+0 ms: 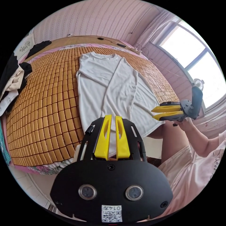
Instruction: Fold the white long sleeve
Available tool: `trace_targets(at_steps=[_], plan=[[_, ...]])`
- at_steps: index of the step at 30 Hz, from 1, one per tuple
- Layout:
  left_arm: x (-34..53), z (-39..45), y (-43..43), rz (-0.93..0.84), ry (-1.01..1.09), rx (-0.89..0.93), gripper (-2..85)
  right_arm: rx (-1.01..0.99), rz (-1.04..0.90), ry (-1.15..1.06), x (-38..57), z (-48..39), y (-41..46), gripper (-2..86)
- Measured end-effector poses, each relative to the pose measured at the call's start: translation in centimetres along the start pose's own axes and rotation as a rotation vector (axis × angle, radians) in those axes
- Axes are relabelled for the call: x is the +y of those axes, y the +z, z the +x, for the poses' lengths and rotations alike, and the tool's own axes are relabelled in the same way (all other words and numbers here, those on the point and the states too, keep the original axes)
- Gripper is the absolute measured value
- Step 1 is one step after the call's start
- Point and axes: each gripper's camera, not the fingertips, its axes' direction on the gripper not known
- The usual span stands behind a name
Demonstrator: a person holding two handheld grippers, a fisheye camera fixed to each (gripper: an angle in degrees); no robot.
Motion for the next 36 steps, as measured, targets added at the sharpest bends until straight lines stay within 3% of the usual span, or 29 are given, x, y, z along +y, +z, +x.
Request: trace_targets(at_steps=[11, 21, 23, 25, 33, 36], plan=[[-14.2, -13.6, 0.4, 0.061, -0.035, -0.109, 2.7, 0.339, -0.017, 0.222, -13.0, 20.4, -0.8, 8.3], [-26.0, -20.1, 6.2, 0.035, -0.042, -0.148, 6.2, 0.324, -0.046, 0.413, -21.8, 33.5, 5.0, 11.9], [-26.9, -20.9, 7.1, 0.025, -0.048, -0.147, 6.6, 0.361, -0.073, 0.462, -21.9, 36.0, 5.3, 3.5], [-27.5, -21.6, 7.4, 0.037, -0.055, -0.163, 6.7, 0.370, -0.032, 0.506, -21.5, 37.7, 4.2, 2.4], [-27.5, -25.3, 6.8, 0.061, -0.084, -0.117, 7.0, 0.251, 0.100, 0.540, -19.3, 41.3, -0.3, 7.1], [-27.8, -25.5, 7.5, 0.042, -0.073, -0.075, 7.8, 0.195, 0.070, 0.512, -19.5, 41.5, 0.9, 8.0]])
